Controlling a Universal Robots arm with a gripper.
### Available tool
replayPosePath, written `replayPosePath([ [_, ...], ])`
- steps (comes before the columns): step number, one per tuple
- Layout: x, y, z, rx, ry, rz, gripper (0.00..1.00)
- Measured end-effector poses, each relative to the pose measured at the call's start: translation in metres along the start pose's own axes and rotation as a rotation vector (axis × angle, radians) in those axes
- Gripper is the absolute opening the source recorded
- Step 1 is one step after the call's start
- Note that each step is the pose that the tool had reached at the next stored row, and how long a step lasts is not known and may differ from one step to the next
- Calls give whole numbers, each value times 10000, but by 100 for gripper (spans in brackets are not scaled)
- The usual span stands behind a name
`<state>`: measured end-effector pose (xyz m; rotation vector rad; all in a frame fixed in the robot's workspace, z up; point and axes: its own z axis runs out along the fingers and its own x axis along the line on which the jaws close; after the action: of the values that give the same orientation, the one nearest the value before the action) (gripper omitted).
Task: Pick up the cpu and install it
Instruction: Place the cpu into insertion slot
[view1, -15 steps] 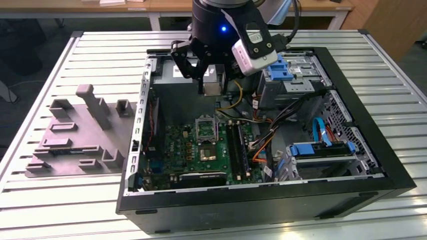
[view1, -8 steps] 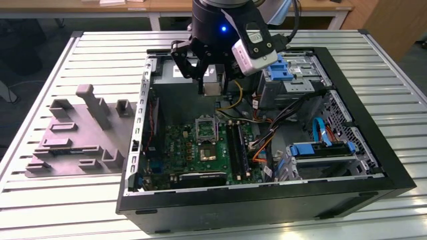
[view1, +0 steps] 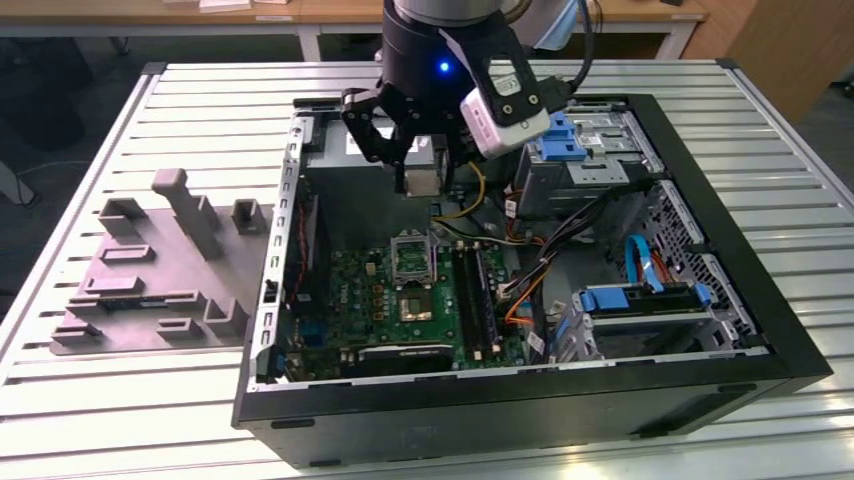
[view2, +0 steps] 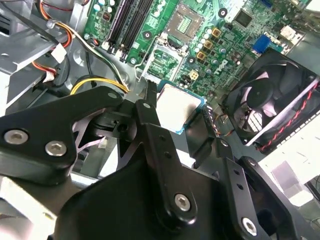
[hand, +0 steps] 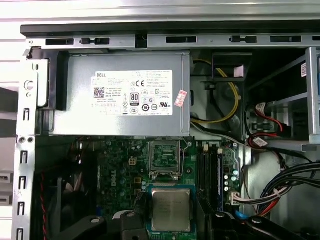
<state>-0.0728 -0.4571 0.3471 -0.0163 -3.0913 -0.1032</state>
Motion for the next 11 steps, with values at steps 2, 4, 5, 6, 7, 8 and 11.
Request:
replayPosePath([
  [2, 0, -8, 36, 0, 0, 0, 47],
  [4, 0, -23, 71, 1, 1, 1, 47],
  [5, 1, -41, 86, 3, 2, 2, 47],
  [6, 2, -64, 99, 2, 1, 3, 47],
  [7, 2, -88, 111, 1, 0, 3, 47],
  [8, 1, -113, 120, 1, 0, 3, 47],
  [11, -1, -160, 156, -1, 0, 3, 47],
])
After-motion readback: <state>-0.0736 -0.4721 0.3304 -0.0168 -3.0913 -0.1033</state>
